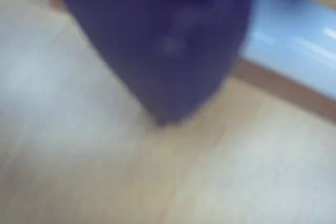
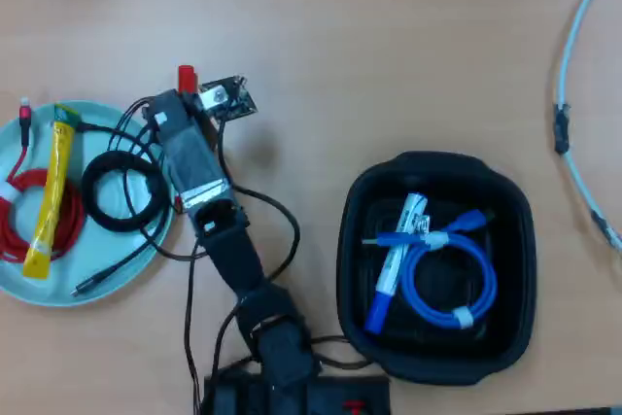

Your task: Pick up the red pen and put it in the green bowl

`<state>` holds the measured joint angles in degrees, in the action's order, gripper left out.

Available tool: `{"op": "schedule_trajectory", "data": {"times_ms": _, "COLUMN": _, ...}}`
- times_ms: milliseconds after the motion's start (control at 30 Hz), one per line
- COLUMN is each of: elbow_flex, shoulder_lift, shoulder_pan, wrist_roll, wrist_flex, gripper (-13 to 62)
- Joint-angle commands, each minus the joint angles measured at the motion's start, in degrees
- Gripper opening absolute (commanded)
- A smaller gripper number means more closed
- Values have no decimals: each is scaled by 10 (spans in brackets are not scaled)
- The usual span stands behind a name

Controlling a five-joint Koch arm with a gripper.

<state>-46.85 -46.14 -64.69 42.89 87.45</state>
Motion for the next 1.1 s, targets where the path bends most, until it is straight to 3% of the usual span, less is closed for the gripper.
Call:
{"op": "schedule_trajectory", "data": {"times_ms": 0, "elbow_flex": 33, "shoulder_lift": -4, "shoulder_pan": 16, "wrist_roll": 5, "wrist_flex": 49, "gripper": 292}}
{"op": "schedule_trajectory", "data": {"times_ms": 233, "elbow_flex": 40, "shoulder_lift": -4, "shoulder_pan": 31, "wrist_roll": -2, "wrist_flex": 53, "gripper": -98}}
{"op": "schedule_trajectory", "data": {"times_ms": 333, "elbow_flex": 35, "shoulder_lift": -4, "shoulder_pan": 27, "wrist_roll": -3, "wrist_flex": 53, "gripper": -56}}
{"op": "schedule_trajectory", "data": {"times_ms": 733, "elbow_flex": 34, "shoulder_lift": -23, "shoulder_pan": 15, "wrist_roll": -25, "wrist_flex": 107, "gripper": -62}}
{"op": "schedule_trajectory", "data": {"times_ms": 1067, "elbow_flex": 27, "shoulder_lift": -209, "shoulder_pan": 15, "wrist_roll": -122, "wrist_flex": 126, "gripper": -62}}
